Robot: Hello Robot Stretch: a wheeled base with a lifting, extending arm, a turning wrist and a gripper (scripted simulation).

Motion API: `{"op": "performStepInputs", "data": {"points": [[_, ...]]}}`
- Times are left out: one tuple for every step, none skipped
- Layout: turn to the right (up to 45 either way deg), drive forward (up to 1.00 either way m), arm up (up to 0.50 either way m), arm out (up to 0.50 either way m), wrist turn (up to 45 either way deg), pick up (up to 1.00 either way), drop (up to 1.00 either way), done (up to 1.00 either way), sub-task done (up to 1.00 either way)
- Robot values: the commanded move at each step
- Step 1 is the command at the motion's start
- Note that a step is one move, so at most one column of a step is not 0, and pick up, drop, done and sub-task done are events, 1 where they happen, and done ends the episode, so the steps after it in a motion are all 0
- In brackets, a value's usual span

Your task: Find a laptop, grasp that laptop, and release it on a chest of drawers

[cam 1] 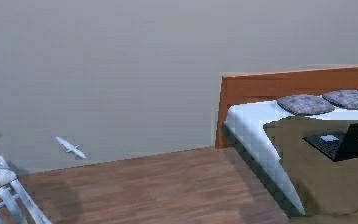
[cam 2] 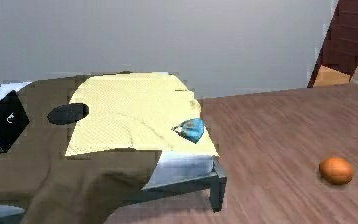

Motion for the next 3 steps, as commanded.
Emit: {"op": "performStepInputs", "data": {"points": [[27.0, 0.00, 0.00, 0.00, 0.0, 0.00, 0.00, 0.00, 0.00], [0.0, 0.70, 0.00, 0.00, 0.0, 0.00, 0.00, 0.00, 0.00], [-45.0, 0.00, 0.00, 0.00, 0.0, 0.00, 0.00, 0.00, 0.00]]}}
